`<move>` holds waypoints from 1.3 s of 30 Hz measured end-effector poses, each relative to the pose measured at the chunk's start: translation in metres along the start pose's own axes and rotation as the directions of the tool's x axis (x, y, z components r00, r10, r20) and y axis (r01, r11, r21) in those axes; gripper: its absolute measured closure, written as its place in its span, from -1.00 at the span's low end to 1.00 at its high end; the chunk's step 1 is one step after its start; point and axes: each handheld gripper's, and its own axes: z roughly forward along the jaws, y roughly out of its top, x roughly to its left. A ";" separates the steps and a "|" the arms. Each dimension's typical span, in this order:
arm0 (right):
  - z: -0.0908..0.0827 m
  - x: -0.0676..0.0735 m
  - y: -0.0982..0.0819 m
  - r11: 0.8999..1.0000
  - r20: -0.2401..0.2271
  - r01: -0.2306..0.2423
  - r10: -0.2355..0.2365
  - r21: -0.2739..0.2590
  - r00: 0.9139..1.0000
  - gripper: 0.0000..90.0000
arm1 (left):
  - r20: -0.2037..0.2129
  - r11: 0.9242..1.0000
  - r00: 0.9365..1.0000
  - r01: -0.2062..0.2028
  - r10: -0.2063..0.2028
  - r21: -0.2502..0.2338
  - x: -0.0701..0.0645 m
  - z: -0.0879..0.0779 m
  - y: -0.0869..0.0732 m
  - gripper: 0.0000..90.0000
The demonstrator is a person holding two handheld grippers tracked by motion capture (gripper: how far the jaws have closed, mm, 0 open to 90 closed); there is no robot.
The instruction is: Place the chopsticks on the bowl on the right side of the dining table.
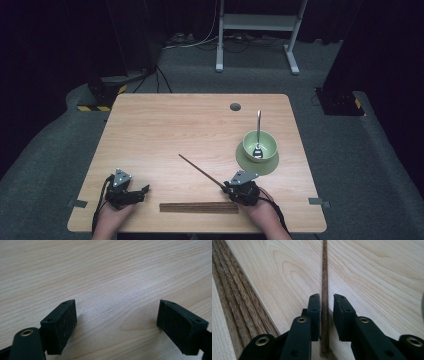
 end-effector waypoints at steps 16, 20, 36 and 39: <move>-0.013 0.004 0.011 0.998 0.019 0.025 -0.024 -0.057 1.000 0.87 | -0.001 1.000 1.000 0.000 0.000 0.000 0.000 0.000 0.000 -0.63; -0.024 0.002 0.012 0.996 0.023 0.016 -0.014 -0.085 1.000 0.87 | -0.001 1.000 1.000 0.000 0.000 -0.001 0.000 0.000 0.000 -0.63; -0.070 -0.025 0.012 0.981 0.093 -0.047 0.066 -0.189 0.993 0.87 | -0.001 1.000 1.000 -0.001 0.001 -0.001 0.000 0.000 0.000 -0.63; -0.075 -0.030 0.010 0.979 0.112 -0.053 0.076 -0.196 0.991 0.87 | -0.001 1.000 1.000 -0.001 0.001 -0.001 0.000 0.000 0.000 -0.63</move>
